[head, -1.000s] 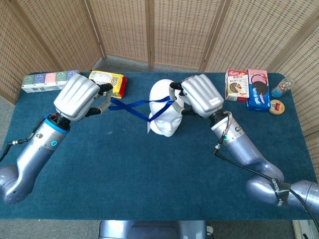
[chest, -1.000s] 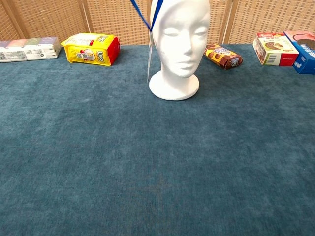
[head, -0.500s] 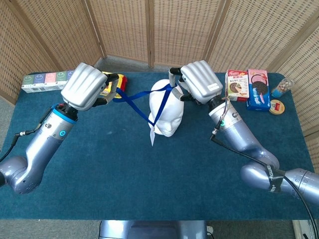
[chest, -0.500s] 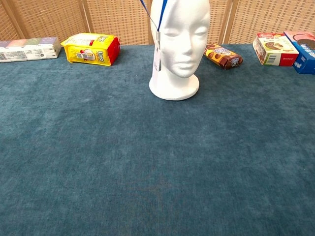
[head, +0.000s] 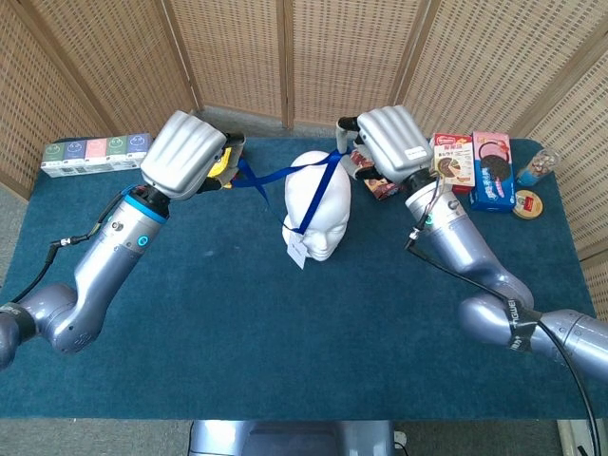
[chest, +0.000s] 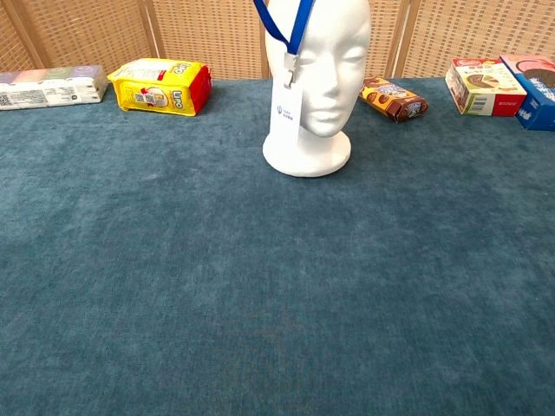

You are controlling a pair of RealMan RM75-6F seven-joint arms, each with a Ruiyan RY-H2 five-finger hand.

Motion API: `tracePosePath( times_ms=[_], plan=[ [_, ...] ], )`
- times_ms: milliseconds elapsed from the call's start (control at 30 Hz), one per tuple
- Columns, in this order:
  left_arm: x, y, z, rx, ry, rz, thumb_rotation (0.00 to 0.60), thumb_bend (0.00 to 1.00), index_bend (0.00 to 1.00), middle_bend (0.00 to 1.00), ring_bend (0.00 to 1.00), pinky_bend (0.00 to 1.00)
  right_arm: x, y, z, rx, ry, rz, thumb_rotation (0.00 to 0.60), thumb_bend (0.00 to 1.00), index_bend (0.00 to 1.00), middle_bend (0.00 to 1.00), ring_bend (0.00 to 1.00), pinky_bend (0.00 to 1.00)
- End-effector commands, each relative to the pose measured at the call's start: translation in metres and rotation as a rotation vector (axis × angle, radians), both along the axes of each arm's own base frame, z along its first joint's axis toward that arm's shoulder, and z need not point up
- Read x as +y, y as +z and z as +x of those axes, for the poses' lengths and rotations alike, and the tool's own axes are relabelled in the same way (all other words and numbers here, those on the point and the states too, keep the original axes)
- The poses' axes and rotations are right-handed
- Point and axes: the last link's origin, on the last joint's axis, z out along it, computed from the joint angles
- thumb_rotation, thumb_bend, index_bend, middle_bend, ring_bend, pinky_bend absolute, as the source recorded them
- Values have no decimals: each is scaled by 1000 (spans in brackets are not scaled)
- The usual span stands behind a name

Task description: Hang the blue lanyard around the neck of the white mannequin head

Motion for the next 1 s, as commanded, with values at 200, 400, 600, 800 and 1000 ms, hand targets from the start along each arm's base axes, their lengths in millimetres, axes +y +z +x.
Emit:
tracePosePath(
  times_ms=[200, 400, 600, 800, 1000],
  plan=[
    [1, -6, 1, 28, -8, 2, 600, 492, 640, 1000, 1000, 911, -3, 1, -10, 2, -29, -3, 600, 458, 730, 1000, 1000, 1000],
    [3, -8, 0, 45, -5, 6, 600, 492, 640, 1000, 1000, 911, -5, 0, -19, 4, -53, -8, 600, 458, 730, 1000, 1000, 1000],
    [6, -8, -2, 55, 0, 21, 600, 492, 640, 1000, 1000, 911, -7, 4, -22, -4, -59, -24, 600, 459, 730, 1000, 1000, 1000],
    [7, -8, -4, 58, 7, 23, 600, 492, 640, 1000, 1000, 912, -8, 9, -26, -5, -73, -36, 600, 460, 730, 1000, 1000, 1000],
    [6, -13, -8, 77, 10, 17, 600, 493, 640, 1000, 1000, 911, -8, 6, -33, 1, -93, -31, 600, 461, 732, 1000, 1000, 1000]
  ],
)
